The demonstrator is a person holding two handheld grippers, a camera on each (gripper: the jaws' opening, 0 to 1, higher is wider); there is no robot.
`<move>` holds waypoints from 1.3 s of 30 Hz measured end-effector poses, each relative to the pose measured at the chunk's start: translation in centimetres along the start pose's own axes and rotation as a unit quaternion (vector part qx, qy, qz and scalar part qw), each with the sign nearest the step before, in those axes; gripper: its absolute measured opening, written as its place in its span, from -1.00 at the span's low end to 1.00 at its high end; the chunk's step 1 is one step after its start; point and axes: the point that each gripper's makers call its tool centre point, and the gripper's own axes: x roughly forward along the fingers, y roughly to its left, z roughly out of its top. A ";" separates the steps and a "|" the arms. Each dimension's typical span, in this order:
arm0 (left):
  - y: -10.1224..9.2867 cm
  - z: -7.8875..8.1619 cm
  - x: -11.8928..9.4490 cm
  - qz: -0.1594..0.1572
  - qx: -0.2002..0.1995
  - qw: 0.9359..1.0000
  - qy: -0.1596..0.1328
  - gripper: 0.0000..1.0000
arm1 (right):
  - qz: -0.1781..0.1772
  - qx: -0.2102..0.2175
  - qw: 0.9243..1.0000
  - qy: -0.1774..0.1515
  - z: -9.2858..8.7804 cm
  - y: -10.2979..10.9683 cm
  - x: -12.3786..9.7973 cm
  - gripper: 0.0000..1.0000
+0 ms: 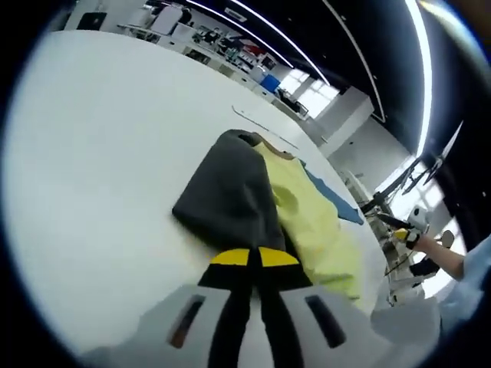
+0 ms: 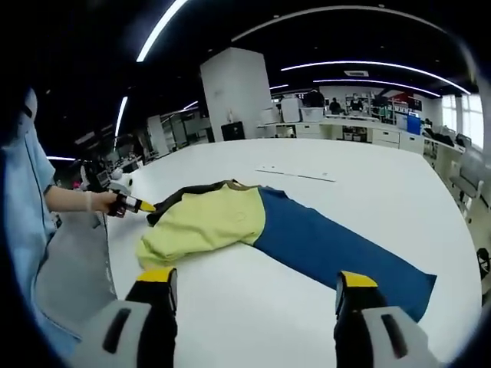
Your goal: Fold the garment on the visible template until the final outline fits inside the template.
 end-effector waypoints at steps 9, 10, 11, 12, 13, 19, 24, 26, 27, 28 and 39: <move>-4.0 5.7 -0.1 -0.044 -0.006 0.997 -0.059 -1.00 | -0.003 0.003 1.000 -0.002 0.1 -0.1 -0.4 0.68; -4.3 6.0 0.0 -0.046 0.004 0.997 -0.063 -1.00 | -0.004 0.003 1.000 -0.002 0.0 -0.2 -0.5 0.67; -4.7 6.3 0.2 -0.049 0.003 0.997 -0.063 -1.00 | -0.005 0.003 1.000 -0.001 0.0 -0.2 -0.5 0.67; -5.2 6.4 0.3 -0.054 0.002 0.997 -0.064 -1.00 | -0.005 0.003 1.000 0.000 0.0 -0.2 -0.5 0.67; -5.6 6.7 0.6 -0.058 0.002 0.996 -0.064 -1.00 | -0.005 0.004 1.000 0.000 -0.1 -0.3 -0.6 0.67; -7.4 8.5 1.6 -0.072 0.028 0.995 -0.070 -1.00 | -0.008 0.007 1.000 0.002 -0.4 -0.5 -0.9 0.65; -8.9 9.2 3.3 -0.080 0.057 0.994 -0.050 -1.00 | -0.010 0.011 1.000 0.003 -0.7 -0.6 -1.0 0.64; -9.5 9.2 4.2 -0.085 0.068 0.993 -0.042 -1.00 | -0.010 0.012 1.000 0.004 -0.9 -0.5 -1.0 0.63; -9.9 9.0 4.8 -0.090 0.071 0.993 -0.034 -1.00 | -0.010 0.013 1.000 0.005 -1.0 -0.5 -1.0 0.63; -10.1 8.9 5.2 -0.092 0.070 0.993 -0.031 -1.00 | -0.009 0.014 1.000 0.006 -1.1 -0.5 -0.9 0.63; -13.6 5.1 10.1 -0.135 0.078 0.987 0.031 -1.00 | -0.012 0.023 1.000 0.008 -1.6 -0.5 -1.2 0.61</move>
